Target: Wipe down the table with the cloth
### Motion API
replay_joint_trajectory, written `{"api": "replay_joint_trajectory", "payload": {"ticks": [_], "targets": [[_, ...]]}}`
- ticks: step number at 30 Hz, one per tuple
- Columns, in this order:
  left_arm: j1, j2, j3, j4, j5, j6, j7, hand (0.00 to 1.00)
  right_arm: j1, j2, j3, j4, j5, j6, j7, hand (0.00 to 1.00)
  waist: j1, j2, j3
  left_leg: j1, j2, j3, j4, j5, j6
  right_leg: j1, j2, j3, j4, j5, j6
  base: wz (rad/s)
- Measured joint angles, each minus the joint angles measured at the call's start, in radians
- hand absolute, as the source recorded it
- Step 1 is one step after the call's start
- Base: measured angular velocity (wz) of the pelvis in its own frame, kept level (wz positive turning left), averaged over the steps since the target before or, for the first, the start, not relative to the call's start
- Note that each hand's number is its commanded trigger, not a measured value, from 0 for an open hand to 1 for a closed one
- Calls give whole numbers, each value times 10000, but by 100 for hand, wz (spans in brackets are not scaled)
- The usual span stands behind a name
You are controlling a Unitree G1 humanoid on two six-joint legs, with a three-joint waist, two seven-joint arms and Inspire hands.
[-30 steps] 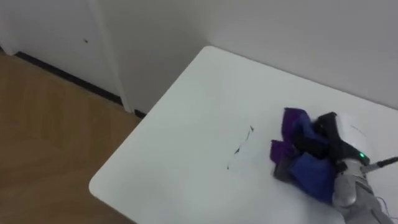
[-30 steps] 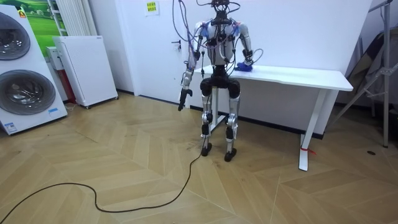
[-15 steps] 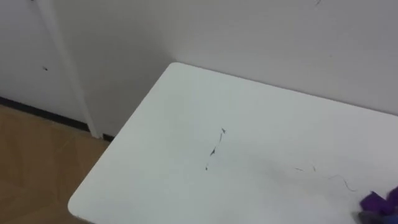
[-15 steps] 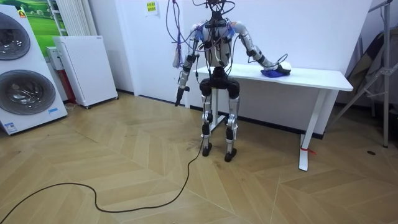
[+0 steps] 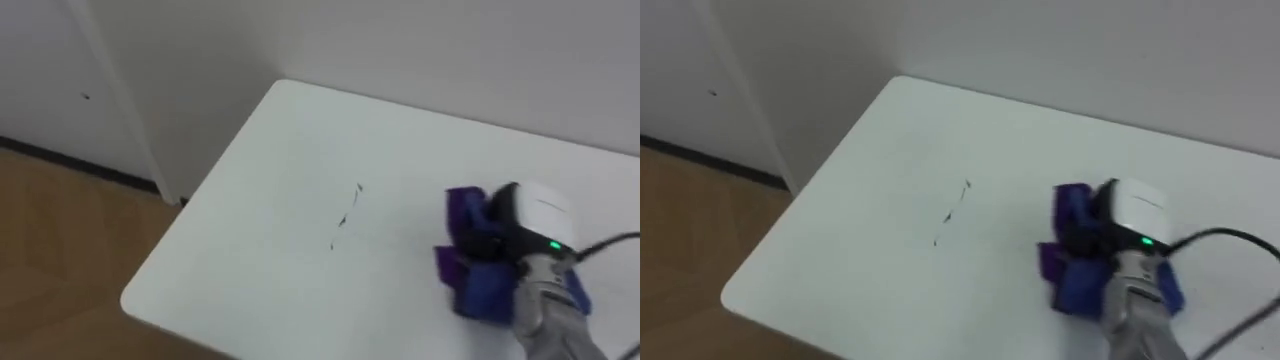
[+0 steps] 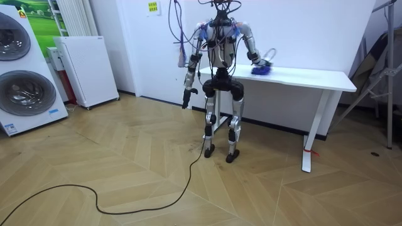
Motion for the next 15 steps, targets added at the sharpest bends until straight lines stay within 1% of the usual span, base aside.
{"api": "replay_joint_trajectory", "payload": {"ticks": [1, 2, 3, 4, 5, 6, 7, 8, 9, 10, 11, 12, 13, 14, 15], "targets": [[-80, 0, -54, 0, 1, -8, -2, 0, -215, 101, 229, 169, -32, -72, 65, 100, 123, 7, 2, -13, -5, 9, 103, -58, -3, -29, -28, -7, 127, -38, 8, 14], [-73, -5, -83, 9, 7, 42, -8, 0, -535, 309, 506, 609, -108, -191, 199, 100, 216, 72, -17, -37, 12, 29, 261, -174, 35, -50, -121, -70, 453, -118, 88, 19], [-62, -7, -62, 22, 13, 57, -17, 0, -549, 342, 444, 655, -116, -246, 158, 100, 299, 132, -27, -28, 69, 170, 269, -223, 80, -227, -272, -164, 815, -174, 123, 20], [-62, -5, -23, 61, 13, 59, -38, 0, -546, 285, 423, 668, -90, -306, 158, 100, 312, 162, -28, -18, 93, 317, 260, -236, 102, -296, -341, -250, 979, -174, 124, -3], [-43, 1, 183, 87, 23, 71, -103, 0, -501, 180, 405, 727, 49, -438, 126, 100, 383, 196, -24, 23, 145, 513, 270, -293, 148, -407, -424, -302, 1202, -173, 126, -26], [-25, 32, 411, 86, -20, 68, -104, 0, -432, 198, 387, 780, 248, -564, 4, 100, 370, 256, 4, 44, 222, 634, 293, -357, 188, -541, -493, -368, 1455, -179, 160, -33], [-44, 54, 518, 82, -19, 51, -101, 0, -320, 199, 385, 819, 354, -618, -98, 100, 353, 260, 1, 52, 268, 665, 306, -382, 201, -650, -546, -355, 1668, -169, 224, -19], [-111, 151, 545, 59, -20, -26, -65, 0, -178, 189, 278, 974, 560, -815, -362, 100, 240, 220, -31, 48, 283, 683, 295, -412, 220, -937, -914, -355, 2118, -154, 325, 0], [-212, 241, 616, 57, -2, -84, -60, 0, 1, 189, 64, 1196, 878, -996, -679, 100, 106, 254, -30, 103, 336, 740, 281, -466, 210, -1094, -1514, -288, 2262, -127, 438, 9], [-245, 280, 729, 55, 11, -114, -56, 0, 141, 184, -54, 1337, 1097, -1090, -874, 100, 54, 275, -48, 146, 400, 873, 279, -502, 171, -1090, -1774, -223, 2181, -89, 515, 29], [-260, 442, 920, 64, 28, -230, -9, 0, 431, 177, -347, 1653, 1730, -1344, -1270, 100, -290, 228, -108, 249, 565, 1057, 291, -551, 94, -995, -2183, -31, 1884, -3, 664, 72], [-245, 647, 1157, 59, 242, -239, 83, 0, 982, 108, -874, 1732, 2220, -1544, -1655, 100, -759, 112, -169, 302, 748, 1216, 278, -561, -12, -723, -2465, 279, 1398, 210, 875, 90], [-253, 713, 1312, 47, 346, -240, 175, 0, 1300, 49, -1162, 1751, 2464, -1630, -1884, 100, -926, 58, -204, 329, 848, 1274, 266, -554, -80, -591, -2573, 340, 1087, 364, 931, 94], [-242, 786, 1640, 21, 511, -195, 391, 0, 1879, -111, -1704, 1820, 3089, -1791, -2358, 100, -1174, -8, -266, 418, 1068, 1612, 264, -563, -247, -302, -2676, 323, 389, 801, 957, 69], [-186, 864, 1882, -40, 601, -134, 523, 0, 2447, -228, -2360, 1843, 3438, -1982, -2681, 100, -1510, -136, -297, 515, 1239, 1845, 261, -546, -412, 30, -2713, 192, -309, 1290, 1027, 61]]}}
